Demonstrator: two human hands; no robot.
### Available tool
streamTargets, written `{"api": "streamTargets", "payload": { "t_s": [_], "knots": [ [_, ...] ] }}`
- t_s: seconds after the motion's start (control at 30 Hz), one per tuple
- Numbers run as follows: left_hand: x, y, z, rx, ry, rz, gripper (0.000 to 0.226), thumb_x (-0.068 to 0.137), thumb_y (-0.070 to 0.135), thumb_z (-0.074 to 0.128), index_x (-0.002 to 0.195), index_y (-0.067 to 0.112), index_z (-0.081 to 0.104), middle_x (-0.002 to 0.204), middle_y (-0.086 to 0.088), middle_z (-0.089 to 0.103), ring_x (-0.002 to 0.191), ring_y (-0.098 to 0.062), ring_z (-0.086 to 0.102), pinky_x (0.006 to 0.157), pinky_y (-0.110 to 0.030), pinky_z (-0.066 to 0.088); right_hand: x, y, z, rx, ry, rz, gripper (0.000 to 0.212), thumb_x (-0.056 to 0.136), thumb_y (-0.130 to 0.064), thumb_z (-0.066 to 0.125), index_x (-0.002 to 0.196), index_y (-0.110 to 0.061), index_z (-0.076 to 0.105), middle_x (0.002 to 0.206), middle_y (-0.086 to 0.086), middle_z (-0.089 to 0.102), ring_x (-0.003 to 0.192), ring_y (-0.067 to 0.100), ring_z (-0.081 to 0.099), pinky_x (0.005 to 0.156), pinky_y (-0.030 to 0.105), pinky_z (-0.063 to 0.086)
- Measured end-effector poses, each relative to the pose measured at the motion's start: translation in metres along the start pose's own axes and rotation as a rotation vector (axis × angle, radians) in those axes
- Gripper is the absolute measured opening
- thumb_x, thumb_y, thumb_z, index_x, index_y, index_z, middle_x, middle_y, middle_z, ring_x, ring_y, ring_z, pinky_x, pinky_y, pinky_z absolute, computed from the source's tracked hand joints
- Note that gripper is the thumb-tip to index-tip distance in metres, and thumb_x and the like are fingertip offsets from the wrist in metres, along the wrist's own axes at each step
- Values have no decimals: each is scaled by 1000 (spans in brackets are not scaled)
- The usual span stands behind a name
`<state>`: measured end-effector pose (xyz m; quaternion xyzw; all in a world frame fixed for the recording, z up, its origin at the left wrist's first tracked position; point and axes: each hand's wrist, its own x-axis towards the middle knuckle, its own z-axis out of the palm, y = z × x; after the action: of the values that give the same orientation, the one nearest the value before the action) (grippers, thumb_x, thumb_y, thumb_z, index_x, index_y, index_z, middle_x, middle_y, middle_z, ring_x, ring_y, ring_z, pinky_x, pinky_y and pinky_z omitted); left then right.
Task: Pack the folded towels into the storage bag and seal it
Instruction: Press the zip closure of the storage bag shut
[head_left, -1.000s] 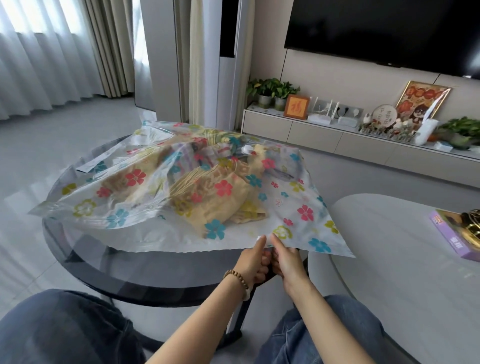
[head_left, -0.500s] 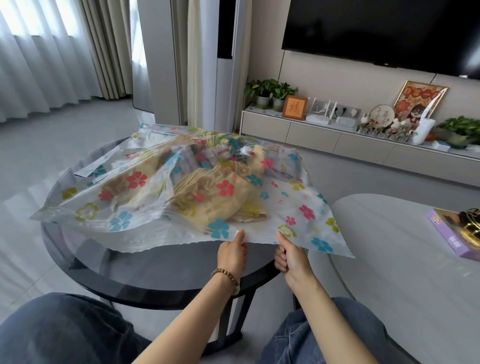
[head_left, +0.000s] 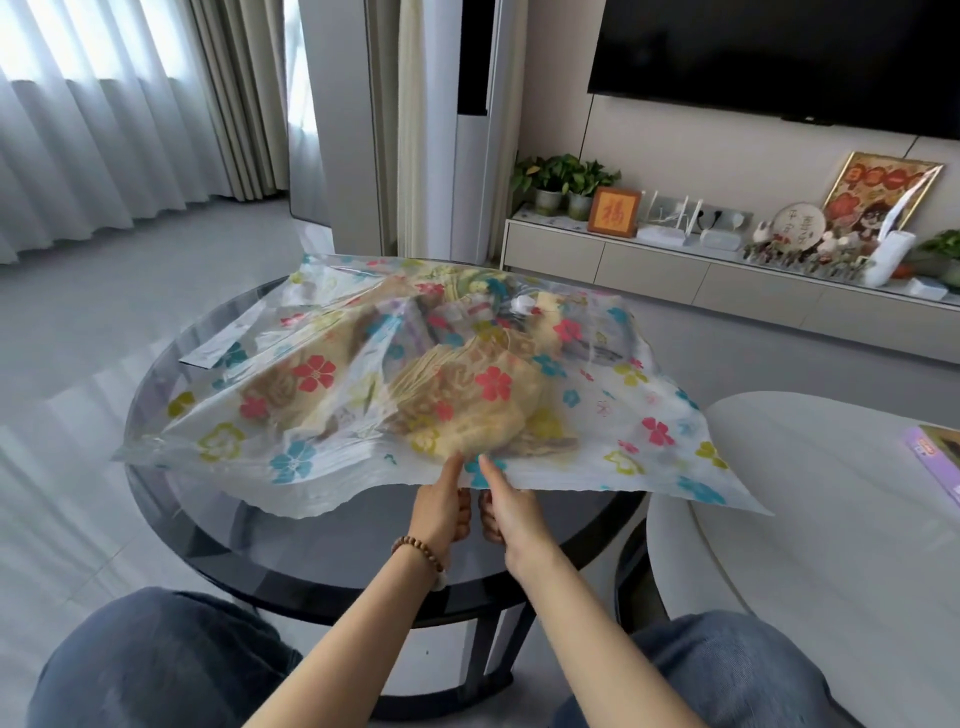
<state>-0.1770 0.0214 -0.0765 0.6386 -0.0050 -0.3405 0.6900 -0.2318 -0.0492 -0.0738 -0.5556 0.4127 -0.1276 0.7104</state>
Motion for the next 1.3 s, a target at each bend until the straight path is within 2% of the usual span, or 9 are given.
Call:
{"api": "streamTargets", "payload": {
  "t_s": [0.1, 0.2, 0.47, 0.7, 0.83, 0.93, 1.03, 1.13, 1.3],
  "knots": [
    [1, 0, -4, 51, -1, 55, 45, 91, 44, 49, 57, 17, 36, 38, 9, 23, 34, -8, 20, 37, -21, 20, 2, 1, 1, 57, 17, -32, 26, 87, -39, 64, 69, -21, 59, 52, -4, 49, 47, 10, 43, 47, 21, 31],
    [0, 1, -7, 29, 36, 98, 47, 92, 41, 49, 54, 17, 34, 36, 11, 24, 32, -7, 20, 35, -19, 20, 2, -3, -4, 86, 16, -27, 35, 88, -35, 64, 59, -20, 50, 35, -12, 33, 30, 4, 28, 35, 17, 23],
    [4, 16, -56, -8, 171, 171, 59, 92, 41, 50, 42, 27, 22, 38, 11, 20, 33, -7, 16, 34, -17, 18, 13, -9, -19, 178, 57, -29, 31, 91, -29, 60, 68, -14, 44, 42, -5, 23, 30, 6, 18, 33, 19, 16],
    [0, 11, -57, 66, 156, 155, 60, 89, 46, 52, 40, 23, 25, 34, 11, 24, 30, -6, 22, 33, -17, 22, -4, 6, 51, 52, -105, 70, 47, 80, -53, 64, 52, -21, 44, 39, -7, 30, 33, 8, 27, 36, 18, 22],
    [-1, 13, -65, 91, 80, 129, 50, 88, 44, 54, 50, 19, 34, 35, 12, 29, 30, -4, 27, 34, -18, 24, -8, 7, 76, 7, -116, 62, 35, 85, -50, 61, 76, -18, 71, 64, 4, 55, 60, 16, 50, 55, 26, 39],
    [-1, 12, -68, 46, 96, 155, 44, 91, 37, 53, 54, 18, 37, 34, 13, 30, 30, -3, 27, 34, -16, 24, -7, 10, 74, 40, -95, 25, 27, 87, -45, 61, 82, -20, 71, 77, 5, 59, 73, 18, 54, 63, 28, 42],
    [2, 17, -79, -11, 149, 173, 42, 92, 31, 53, 57, 18, 34, 34, 13, 28, 30, -4, 24, 34, -16, 22, -4, 6, 70, 77, -84, 47, 26, 87, -40, 64, 76, -17, 64, 67, -1, 57, 60, 11, 55, 50, 21, 41],
    [6, 29, -113, -65, 223, 186, 38, 93, 28, 53, 61, 19, 33, 34, 13, 26, 29, -2, 21, 32, -15, 19, 0, 1, 63, 102, -76, 20, 27, 89, -33, 62, 69, -19, 51, 39, -13, 31, 31, 2, 28, 32, 15, 23],
    [10, 45, -156, -111, 325, 218, 29, 93, 30, 51, 70, 14, 45, 34, 14, 28, 29, -2, 22, 32, -13, 19, 0, 5, 78, 240, -8, 19, 34, 91, -29, 59, 65, -19, 39, 43, -9, 20, 30, 4, 17, 31, 17, 14]
  ]
}}
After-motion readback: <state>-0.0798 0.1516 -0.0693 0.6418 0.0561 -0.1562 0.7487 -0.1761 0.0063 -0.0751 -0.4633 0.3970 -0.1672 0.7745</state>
